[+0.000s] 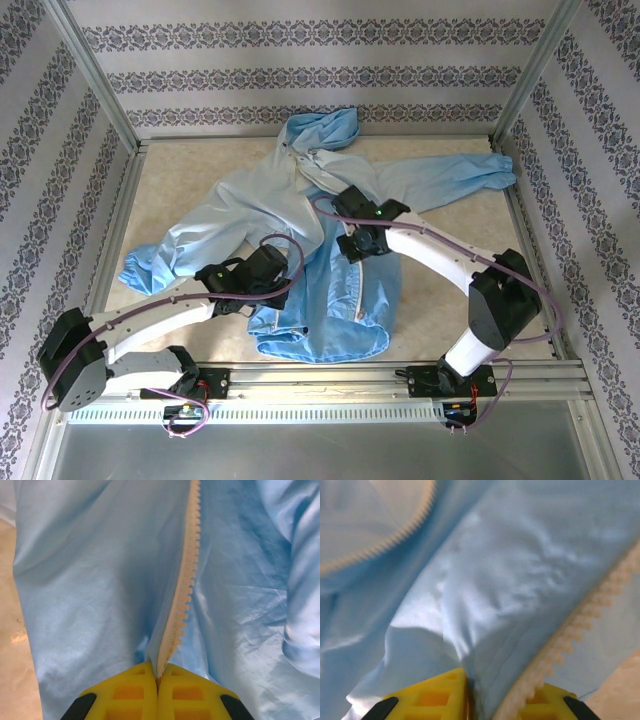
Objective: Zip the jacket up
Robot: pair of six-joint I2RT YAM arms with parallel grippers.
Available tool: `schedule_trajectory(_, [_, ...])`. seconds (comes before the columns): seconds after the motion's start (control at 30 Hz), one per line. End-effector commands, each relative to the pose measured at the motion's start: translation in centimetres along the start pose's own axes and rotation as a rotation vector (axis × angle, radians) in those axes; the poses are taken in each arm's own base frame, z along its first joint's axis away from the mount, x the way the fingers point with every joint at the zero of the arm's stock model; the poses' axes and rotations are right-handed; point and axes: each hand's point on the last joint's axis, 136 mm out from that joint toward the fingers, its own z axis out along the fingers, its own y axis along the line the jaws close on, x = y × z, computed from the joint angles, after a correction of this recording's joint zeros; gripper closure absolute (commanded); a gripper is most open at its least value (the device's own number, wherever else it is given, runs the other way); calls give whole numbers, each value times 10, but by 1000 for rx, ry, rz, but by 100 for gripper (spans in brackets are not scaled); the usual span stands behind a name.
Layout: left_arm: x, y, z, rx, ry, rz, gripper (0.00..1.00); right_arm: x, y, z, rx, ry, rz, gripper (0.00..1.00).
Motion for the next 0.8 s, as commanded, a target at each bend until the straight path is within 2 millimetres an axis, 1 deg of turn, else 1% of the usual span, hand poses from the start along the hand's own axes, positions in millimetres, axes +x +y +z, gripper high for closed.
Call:
schedule_trajectory(0.0, [-7, -3, 1, 95, -26, -100, 100, 17, 38, -4, -81, 120, -73, 69])
schedule_trajectory(0.07, [-8, -1, 4, 127, -30, -148, 100, 9, 75, -1, -229, 91, -54, 58])
schedule_trajectory(0.13, [-10, 0, 5, 160, -36, -194, 100, 3, 95, 3, -332, 69, -11, 51])
schedule_trajectory(0.17, [-11, 0, 6, 178, -41, -217, 100, 1, 100, 4, -359, 55, 14, 47])
schedule_trajectory(0.23, [-13, -1, 5, 208, -59, -251, 100, 0, 103, 3, -395, 32, 48, 42])
schedule_trajectory(0.3, [-17, -3, 3, 238, -80, -275, 100, 3, 99, 0, -415, 8, 88, 39])
schedule_trajectory(0.37, [-20, -6, 3, 265, -90, -286, 100, 8, 92, -4, -420, -11, 129, 39])
schedule_trajectory(0.5, [-28, -18, 7, 326, -76, -305, 100, 26, 90, -10, -457, -45, 180, 40])
schedule_trajectory(0.6, [-33, -27, 12, 361, -57, -317, 100, 37, 98, -10, -531, -66, 222, 43])
schedule_trajectory(0.77, [-40, -34, 19, 392, -44, -340, 100, 44, 118, -19, -688, -130, 261, 45])
